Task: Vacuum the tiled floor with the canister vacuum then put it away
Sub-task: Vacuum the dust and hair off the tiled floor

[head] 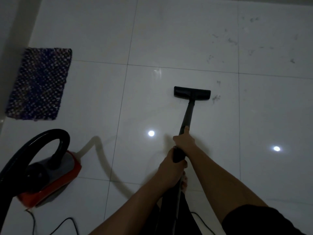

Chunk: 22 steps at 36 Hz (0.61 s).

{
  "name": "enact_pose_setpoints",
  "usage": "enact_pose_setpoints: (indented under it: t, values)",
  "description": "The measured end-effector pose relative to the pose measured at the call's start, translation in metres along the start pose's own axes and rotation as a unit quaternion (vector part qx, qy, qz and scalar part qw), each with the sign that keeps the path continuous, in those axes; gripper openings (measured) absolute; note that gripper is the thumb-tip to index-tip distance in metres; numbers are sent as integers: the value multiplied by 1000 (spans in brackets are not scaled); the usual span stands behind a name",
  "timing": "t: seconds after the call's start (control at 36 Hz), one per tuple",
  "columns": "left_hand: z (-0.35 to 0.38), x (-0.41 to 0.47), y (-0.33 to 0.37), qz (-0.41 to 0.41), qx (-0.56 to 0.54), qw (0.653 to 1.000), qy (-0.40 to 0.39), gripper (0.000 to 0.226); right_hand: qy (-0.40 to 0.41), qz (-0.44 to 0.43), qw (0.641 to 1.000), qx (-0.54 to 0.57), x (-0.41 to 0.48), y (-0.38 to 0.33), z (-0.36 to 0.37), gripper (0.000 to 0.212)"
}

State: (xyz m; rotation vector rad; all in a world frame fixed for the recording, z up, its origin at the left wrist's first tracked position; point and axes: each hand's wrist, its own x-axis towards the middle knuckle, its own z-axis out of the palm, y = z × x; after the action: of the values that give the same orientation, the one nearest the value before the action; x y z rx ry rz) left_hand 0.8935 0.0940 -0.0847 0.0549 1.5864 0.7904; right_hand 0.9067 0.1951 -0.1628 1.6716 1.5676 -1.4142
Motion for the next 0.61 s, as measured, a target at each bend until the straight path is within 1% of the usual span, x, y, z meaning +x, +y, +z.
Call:
enact_pose_setpoints:
  t: [0.06, 0.11, 0.17, 0.25, 0.33, 0.42, 0.53, 0.61]
  values:
    - [-1, -8, -10, 4, 3, 1000, -3, 33, 5, 16, 999, 36, -8, 7, 7, 80]
    - [-3, -16, -20, 7, 5, 1000, -5, 29, 7, 21, 999, 48, -17, 12, 14, 81]
    - [-7, -24, -30, 5, 10, 1000, -3, 30, 6, 18, 999, 33, -26, 18, 25, 79]
    - [-17, -39, -44, 2, 0, 1000, -12, 34, -1, 5, 1000, -16, -40, 24, 41, 71]
    - [-24, -51, -58, 0, 12, 1000, -10, 36, 8, 24, 999, 26, -52, 30, 55, 78]
    - [-26, -59, -69, 1, 26, 1000, -13, 35, 7, 28, 998, 47, -62, 38, 64, 78]
    - [-22, -65, -76, -9, 31, 999, -22, 35, 5, 31, 998, 46, -69, 51, 68, 72]
    - [-15, -68, -77, -17, 18, 999, -43, 31, 19, 35, 996, 81, -70, 65, 67, 69]
